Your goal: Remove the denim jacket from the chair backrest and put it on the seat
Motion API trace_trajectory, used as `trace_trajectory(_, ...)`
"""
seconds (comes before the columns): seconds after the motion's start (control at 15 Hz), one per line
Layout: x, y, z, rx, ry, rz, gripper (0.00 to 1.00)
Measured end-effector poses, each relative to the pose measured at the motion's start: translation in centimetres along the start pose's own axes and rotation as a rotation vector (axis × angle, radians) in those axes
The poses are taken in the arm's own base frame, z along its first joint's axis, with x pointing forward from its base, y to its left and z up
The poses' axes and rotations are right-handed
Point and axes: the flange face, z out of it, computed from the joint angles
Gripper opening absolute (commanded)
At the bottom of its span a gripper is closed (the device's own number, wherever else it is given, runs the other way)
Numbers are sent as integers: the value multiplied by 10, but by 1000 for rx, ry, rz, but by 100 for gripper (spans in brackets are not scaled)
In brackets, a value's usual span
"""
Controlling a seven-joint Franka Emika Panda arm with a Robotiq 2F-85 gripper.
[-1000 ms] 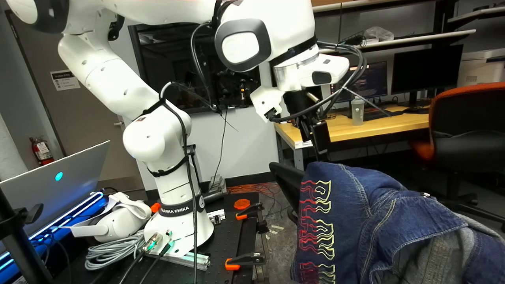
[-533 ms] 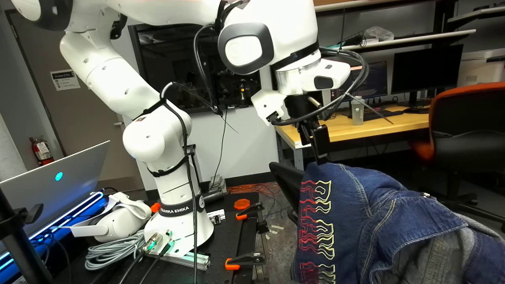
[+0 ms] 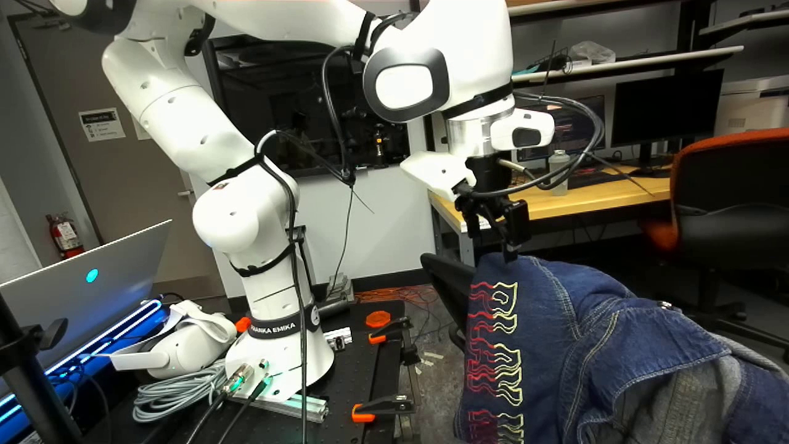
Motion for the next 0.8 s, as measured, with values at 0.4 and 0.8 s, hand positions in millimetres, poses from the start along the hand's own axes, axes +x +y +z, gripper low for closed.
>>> trace_trajectory(0.4, 12, -13, 1, -35, 18, -168, 100)
trace_trajectory(0.8, 7, -17, 23, -94, 59, -336, 100)
